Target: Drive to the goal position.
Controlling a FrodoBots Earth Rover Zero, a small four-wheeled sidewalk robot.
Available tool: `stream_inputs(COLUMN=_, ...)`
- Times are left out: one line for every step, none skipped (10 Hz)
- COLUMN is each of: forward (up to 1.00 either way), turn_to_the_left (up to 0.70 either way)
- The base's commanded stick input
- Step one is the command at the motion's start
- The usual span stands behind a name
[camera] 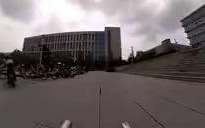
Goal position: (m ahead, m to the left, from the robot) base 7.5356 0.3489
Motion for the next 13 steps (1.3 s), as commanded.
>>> stream_inputs(forward=1.0, turn_to_the_left=0.0)
stream_inputs(forward=1.0, turn_to_the_left=0.0)
stream_inputs(forward=1.0, turn_to_the_left=0.0)
stream_inputs(forward=1.0, turn_to_the_left=-0.08)
stream_inputs(forward=1.0, turn_to_the_left=-0.18)
stream_inputs(forward=1.0, turn_to_the_left=-0.1)
stream_inputs(forward=1.0, turn_to_the_left=-0.04)
stream_inputs(forward=1.0, turn_to_the_left=-0.09)
stream_inputs(forward=1.0, turn_to_the_left=-0.09)
stream_inputs(forward=1.0, turn_to_the_left=-0.06)
stream_inputs(forward=1.0, turn_to_the_left=-0.02)
stream_inputs(forward=1.0, turn_to_the_left=-0.1)
stream_inputs(forward=1.0, turn_to_the_left=-0.01)
